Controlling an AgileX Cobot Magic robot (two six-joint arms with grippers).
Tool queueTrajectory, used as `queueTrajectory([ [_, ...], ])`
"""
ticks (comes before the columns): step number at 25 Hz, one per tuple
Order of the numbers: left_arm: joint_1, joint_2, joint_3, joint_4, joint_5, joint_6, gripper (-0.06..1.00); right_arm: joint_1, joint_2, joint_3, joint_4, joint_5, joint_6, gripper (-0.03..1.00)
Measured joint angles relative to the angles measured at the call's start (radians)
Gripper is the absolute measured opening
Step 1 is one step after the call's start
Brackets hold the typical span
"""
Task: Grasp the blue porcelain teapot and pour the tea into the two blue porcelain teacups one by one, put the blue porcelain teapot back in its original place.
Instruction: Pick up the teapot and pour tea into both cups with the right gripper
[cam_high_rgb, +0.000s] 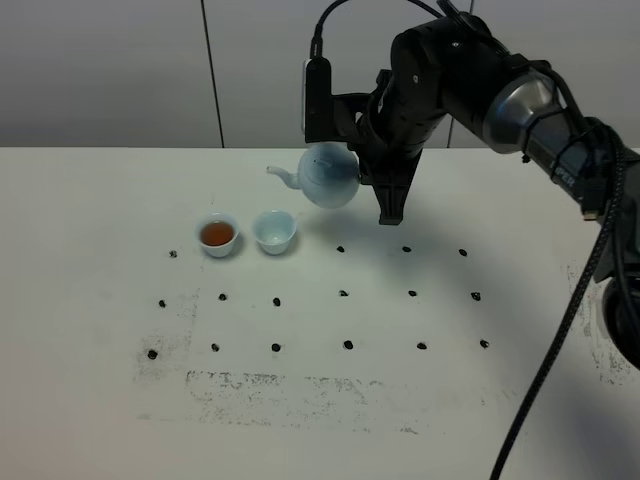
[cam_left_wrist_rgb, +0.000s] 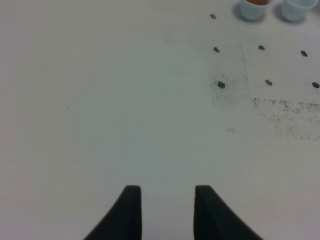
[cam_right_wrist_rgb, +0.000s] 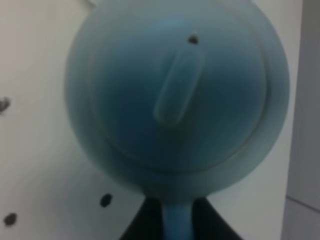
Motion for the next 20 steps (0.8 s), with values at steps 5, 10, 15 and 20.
queueTrajectory([
  [5, 0.000, 0.000, 0.000, 0.000, 0.000, 0.000, 0.29, 0.011, 0.100, -0.099, -0.075, -0.020, -0.056, 0.03],
  [10, 0.000, 0.000, 0.000, 0.000, 0.000, 0.000, 0.29, 0.025, 0.149, -0.107, -0.166, -0.042, -0.061, 0.03],
  [15, 0.000, 0.000, 0.000, 0.000, 0.000, 0.000, 0.29, 0.048, 0.169, -0.109, -0.277, -0.083, -0.063, 0.03],
  [20, 0.000, 0.000, 0.000, 0.000, 0.000, 0.000, 0.29, 0.070, 0.183, -0.110, -0.361, -0.088, -0.063, 0.03],
])
